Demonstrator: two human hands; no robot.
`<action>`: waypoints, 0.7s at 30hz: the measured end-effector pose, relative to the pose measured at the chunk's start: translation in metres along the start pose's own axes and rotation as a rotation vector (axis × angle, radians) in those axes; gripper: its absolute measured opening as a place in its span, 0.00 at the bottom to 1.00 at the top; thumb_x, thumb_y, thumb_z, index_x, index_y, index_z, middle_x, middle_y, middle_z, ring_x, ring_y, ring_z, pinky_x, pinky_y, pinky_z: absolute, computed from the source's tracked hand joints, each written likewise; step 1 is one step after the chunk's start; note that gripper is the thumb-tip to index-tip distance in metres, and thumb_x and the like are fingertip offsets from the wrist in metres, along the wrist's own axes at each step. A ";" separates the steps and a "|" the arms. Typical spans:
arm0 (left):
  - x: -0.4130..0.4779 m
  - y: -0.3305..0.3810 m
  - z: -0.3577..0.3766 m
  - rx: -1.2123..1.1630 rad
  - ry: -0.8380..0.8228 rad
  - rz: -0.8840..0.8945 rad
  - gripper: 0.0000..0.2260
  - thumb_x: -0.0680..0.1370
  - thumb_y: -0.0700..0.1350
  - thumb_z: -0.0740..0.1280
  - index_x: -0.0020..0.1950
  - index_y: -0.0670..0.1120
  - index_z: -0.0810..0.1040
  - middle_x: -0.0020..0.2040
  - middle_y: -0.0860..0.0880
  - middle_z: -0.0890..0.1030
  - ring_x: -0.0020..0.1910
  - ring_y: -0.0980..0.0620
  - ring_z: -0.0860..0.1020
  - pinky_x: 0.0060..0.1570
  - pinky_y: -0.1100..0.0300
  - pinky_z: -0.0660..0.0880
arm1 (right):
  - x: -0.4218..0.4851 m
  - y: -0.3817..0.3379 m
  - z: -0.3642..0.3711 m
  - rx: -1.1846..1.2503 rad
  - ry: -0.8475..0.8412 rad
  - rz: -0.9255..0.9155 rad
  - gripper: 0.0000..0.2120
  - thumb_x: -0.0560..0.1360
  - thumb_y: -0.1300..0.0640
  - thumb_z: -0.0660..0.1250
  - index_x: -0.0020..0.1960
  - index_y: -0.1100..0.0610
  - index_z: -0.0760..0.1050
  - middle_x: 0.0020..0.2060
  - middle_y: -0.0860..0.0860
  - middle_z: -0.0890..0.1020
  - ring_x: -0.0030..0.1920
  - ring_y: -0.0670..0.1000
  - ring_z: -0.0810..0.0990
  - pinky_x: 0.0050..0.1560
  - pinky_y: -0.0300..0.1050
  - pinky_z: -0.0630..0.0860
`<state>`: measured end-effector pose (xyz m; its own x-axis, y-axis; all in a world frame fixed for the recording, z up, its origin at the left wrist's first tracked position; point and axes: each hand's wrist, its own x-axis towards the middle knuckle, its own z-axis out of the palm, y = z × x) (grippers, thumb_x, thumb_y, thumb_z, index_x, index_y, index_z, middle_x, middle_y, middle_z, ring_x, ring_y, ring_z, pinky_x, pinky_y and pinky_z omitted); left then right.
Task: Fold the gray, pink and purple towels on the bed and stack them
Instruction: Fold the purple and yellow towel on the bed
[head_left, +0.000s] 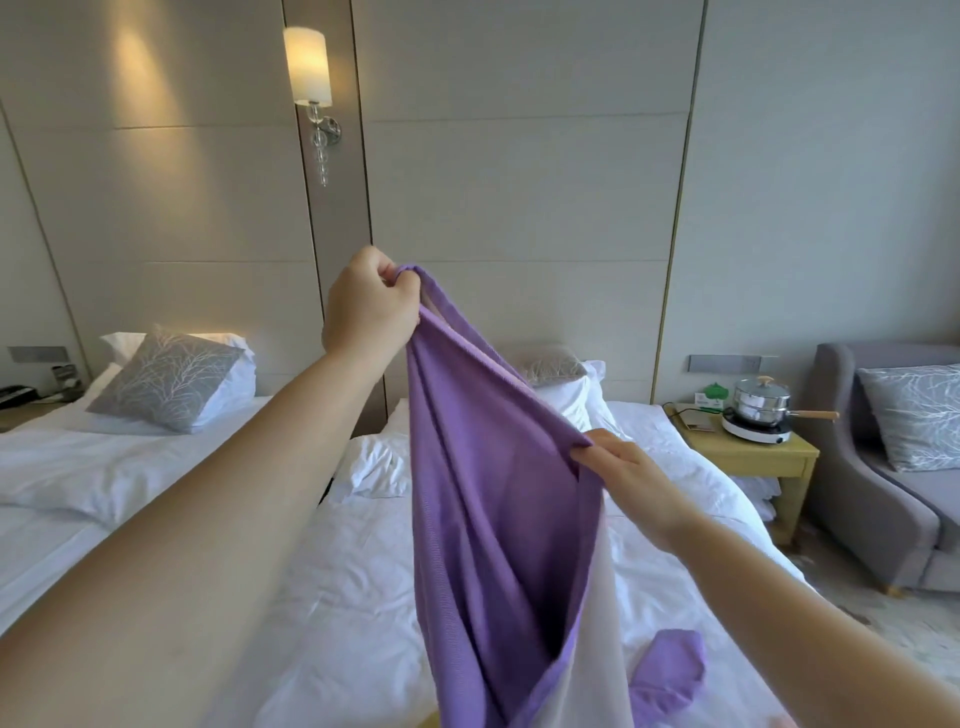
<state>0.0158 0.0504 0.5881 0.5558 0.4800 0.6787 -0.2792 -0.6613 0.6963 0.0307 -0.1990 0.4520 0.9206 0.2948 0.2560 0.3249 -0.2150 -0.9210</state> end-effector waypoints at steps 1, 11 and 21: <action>0.001 -0.007 -0.002 0.031 0.009 -0.017 0.05 0.72 0.45 0.61 0.36 0.50 0.68 0.39 0.46 0.80 0.43 0.42 0.77 0.42 0.52 0.74 | 0.001 -0.003 -0.005 -0.020 -0.016 -0.013 0.11 0.79 0.58 0.60 0.45 0.61 0.78 0.45 0.50 0.76 0.47 0.49 0.74 0.50 0.41 0.68; -0.007 -0.031 0.000 -0.385 0.098 -0.362 0.07 0.74 0.40 0.55 0.49 0.41 0.70 0.32 0.45 0.80 0.21 0.56 0.79 0.20 0.68 0.68 | -0.016 0.023 -0.005 -0.819 -0.150 -0.046 0.08 0.68 0.62 0.65 0.32 0.61 0.70 0.34 0.50 0.72 0.36 0.52 0.72 0.33 0.37 0.65; -0.069 -0.070 0.025 0.251 -0.458 -0.290 0.21 0.73 0.53 0.71 0.62 0.48 0.70 0.60 0.46 0.71 0.58 0.46 0.73 0.60 0.54 0.72 | -0.018 0.001 -0.031 0.092 -0.117 0.161 0.08 0.60 0.61 0.61 0.34 0.67 0.67 0.34 0.56 0.66 0.38 0.56 0.63 0.37 0.48 0.58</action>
<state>0.0163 0.0495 0.4868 0.8783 0.4007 0.2606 0.0971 -0.6835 0.7235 0.0209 -0.2329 0.4557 0.9260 0.3704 0.0729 0.1501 -0.1840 -0.9714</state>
